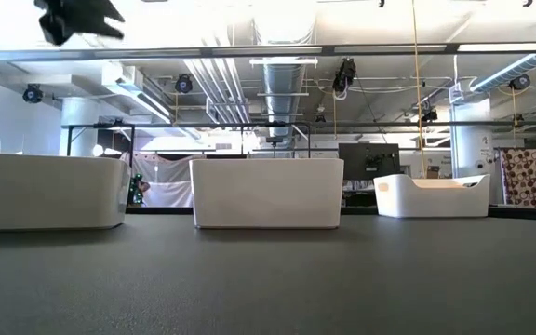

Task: Sort produce into baskets
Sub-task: Return to Home Position

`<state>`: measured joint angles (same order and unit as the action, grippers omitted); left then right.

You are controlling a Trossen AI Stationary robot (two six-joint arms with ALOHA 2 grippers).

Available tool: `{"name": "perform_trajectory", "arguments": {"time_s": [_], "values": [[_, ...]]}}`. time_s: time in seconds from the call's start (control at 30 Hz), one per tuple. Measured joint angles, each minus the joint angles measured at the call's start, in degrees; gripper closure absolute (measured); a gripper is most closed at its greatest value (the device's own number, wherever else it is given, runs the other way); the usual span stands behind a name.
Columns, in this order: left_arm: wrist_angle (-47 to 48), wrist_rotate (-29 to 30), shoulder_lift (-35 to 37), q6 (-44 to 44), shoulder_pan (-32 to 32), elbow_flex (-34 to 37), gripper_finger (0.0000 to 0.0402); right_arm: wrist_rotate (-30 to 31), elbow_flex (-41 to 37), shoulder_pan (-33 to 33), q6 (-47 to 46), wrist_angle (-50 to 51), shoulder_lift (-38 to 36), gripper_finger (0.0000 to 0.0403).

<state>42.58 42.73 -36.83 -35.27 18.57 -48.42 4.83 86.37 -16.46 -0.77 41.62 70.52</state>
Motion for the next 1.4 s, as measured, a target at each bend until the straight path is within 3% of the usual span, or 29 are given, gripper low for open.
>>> {"name": "perform_trajectory", "arguments": {"time_s": [0.23, 0.37, 0.5, 0.67, 0.87, 0.97, 1.07, 1.13, 1.3, 1.4], "values": [[-0.45, 4.40, 8.75, 6.74, 0.00, -0.63, 0.0273, -0.24, -24.29, 2.95, 1.79, -17.61, -17.39, 0.0174], [-5.48, 5.78, 16.08, 8.02, -0.02, 4.35, 0.0274, -0.96, -38.81, 5.88, -7.46, -32.73, -26.10, 0.0174], [-18.66, 2.72, 23.24, 14.82, -0.02, 12.16, 0.0274, -4.90, -49.67, 9.54, -10.76, -40.88, -32.75, 0.0174], [-36.41, -5.11, 30.47, 22.13, -0.02, 22.04, 0.0276, -3.52, -60.31, 10.58, -11.79, -47.71, -42.27, 0.0174], [-40.23, -8.37, 36.85, 22.32, -0.03, 29.03, 0.0299, -4.16, -75.44, 13.92, -20.52, -59.96, -54.90, 0.0174], [-39.88, -10.57, 36.55, 21.68, -0.02, 30.62, 0.0318, -6.90, -84.51, 13.87, -27.22, -73.21, -60.14, 0.0174], [-40.44, -10.63, 36.82, 19.60, -0.14, 32.78, 0.0335, -10.95, -84.97, 13.87, -31.37, -68.69, -64.30, 0.0174], [-41.15, -10.75, 36.80, 17.78, -0.16, 34.48, 0.0345, -10.50, -85.55, 13.85, -30.76, -65.52, -65.88, 0.0174], [-43.82, -12.31, 36.82, 13.90, -0.20, 39.97, 0.0367, -2.47, -85.63, 13.88, -21.13, -64.79, -67.89, 0.0174], [-44.69, -12.30, 36.82, 11.25, -0.22, 42.91, 0.0376, 0.43, -85.66, 13.87, -15.96, -56.34, -67.75, 0.0174]]}}
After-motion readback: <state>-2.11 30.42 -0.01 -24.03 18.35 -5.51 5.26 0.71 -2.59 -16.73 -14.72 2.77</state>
